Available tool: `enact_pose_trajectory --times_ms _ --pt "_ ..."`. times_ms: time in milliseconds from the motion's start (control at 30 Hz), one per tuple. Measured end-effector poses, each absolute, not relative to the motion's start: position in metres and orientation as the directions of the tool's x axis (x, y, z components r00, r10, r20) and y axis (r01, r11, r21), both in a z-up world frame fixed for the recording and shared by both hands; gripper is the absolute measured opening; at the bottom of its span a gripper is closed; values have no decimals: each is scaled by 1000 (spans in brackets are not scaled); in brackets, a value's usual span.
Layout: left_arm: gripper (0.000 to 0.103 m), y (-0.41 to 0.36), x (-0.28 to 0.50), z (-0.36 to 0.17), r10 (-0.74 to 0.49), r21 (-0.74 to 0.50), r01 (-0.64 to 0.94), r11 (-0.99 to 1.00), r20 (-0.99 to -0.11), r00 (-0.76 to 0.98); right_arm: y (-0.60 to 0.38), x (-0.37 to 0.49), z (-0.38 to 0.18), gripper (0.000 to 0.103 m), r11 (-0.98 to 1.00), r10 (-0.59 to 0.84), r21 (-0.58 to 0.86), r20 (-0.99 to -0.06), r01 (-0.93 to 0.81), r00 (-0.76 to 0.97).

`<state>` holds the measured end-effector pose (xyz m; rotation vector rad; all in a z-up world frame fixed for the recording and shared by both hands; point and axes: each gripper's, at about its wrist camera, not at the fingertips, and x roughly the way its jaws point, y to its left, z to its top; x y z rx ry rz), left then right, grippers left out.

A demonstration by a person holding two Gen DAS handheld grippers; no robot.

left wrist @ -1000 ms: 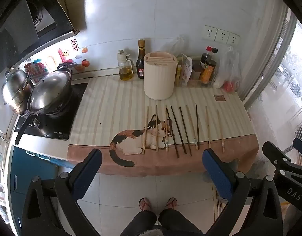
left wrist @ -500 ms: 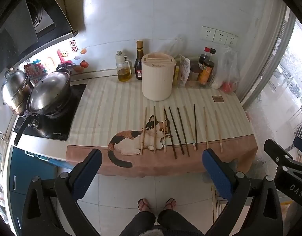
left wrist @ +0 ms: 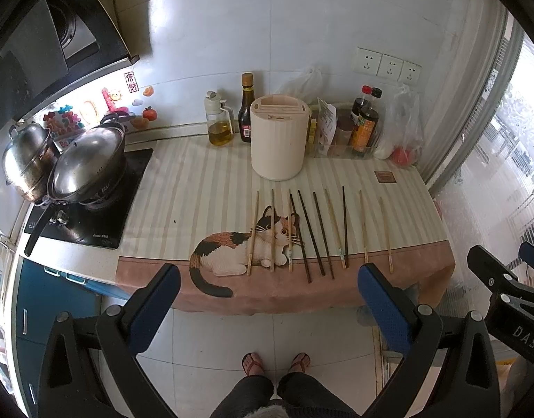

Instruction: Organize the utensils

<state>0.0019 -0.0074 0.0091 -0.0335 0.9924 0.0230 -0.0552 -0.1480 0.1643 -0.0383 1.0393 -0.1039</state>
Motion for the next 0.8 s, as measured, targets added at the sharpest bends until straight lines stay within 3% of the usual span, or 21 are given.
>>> enact_pose_trajectory --times_ms 800 --pt "103 -6 0 12 14 -17 -49 999 -826 564 -147 -54 170 103 995 -100 -74 -852 72 513"
